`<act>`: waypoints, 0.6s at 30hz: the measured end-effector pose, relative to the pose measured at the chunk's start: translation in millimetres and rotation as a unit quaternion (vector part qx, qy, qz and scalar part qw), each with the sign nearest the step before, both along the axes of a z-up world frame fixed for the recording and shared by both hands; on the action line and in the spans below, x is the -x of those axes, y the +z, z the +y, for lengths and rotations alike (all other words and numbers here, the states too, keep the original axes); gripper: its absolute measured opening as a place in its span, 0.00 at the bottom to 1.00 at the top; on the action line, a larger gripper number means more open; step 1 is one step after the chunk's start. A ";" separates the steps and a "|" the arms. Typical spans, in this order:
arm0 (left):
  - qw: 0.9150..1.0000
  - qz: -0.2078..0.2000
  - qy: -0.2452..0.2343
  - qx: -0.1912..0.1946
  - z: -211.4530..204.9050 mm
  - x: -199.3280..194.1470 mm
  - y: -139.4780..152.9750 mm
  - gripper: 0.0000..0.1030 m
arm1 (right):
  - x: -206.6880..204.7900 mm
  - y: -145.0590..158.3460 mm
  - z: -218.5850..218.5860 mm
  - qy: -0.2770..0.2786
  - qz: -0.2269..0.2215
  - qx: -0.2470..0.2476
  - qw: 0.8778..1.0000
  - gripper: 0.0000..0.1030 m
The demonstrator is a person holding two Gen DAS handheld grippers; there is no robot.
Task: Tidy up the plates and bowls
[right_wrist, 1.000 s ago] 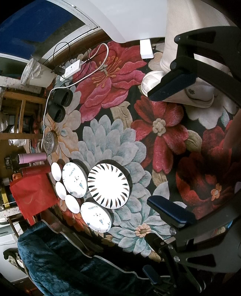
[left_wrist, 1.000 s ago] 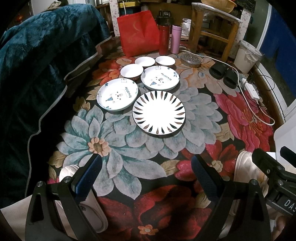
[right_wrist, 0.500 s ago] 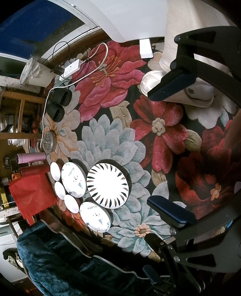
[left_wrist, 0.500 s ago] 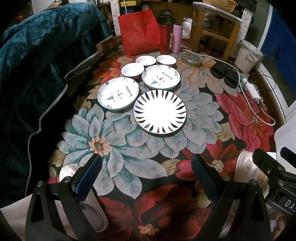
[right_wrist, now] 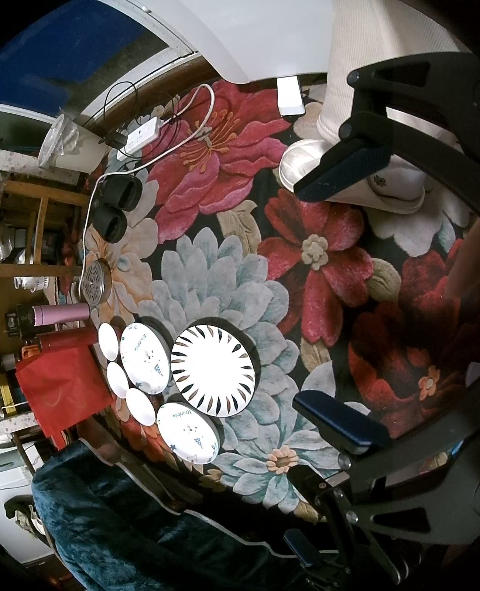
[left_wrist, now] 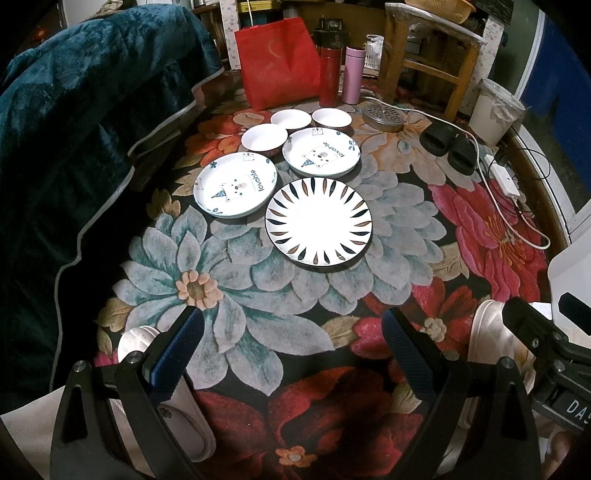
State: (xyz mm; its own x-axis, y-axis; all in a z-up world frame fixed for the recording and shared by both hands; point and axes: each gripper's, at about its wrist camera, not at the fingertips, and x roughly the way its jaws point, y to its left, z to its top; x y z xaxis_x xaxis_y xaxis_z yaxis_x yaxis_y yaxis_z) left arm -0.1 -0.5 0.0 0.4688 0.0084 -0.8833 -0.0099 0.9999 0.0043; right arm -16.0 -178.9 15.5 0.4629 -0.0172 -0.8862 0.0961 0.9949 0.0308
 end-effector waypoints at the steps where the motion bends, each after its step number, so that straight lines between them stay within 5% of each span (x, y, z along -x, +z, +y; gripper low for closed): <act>1: 1.000 0.000 0.000 0.000 0.0 0.0 0.0 0.95 | 0.0 0.0 0.0 0.000 0.000 0.000 1.000 0.99; 18: 1.000 0.001 0.001 0.000 0.1 -0.2 -0.1 0.95 | -2.4 -1.2 -1.5 0.000 0.002 -0.001 1.000 0.99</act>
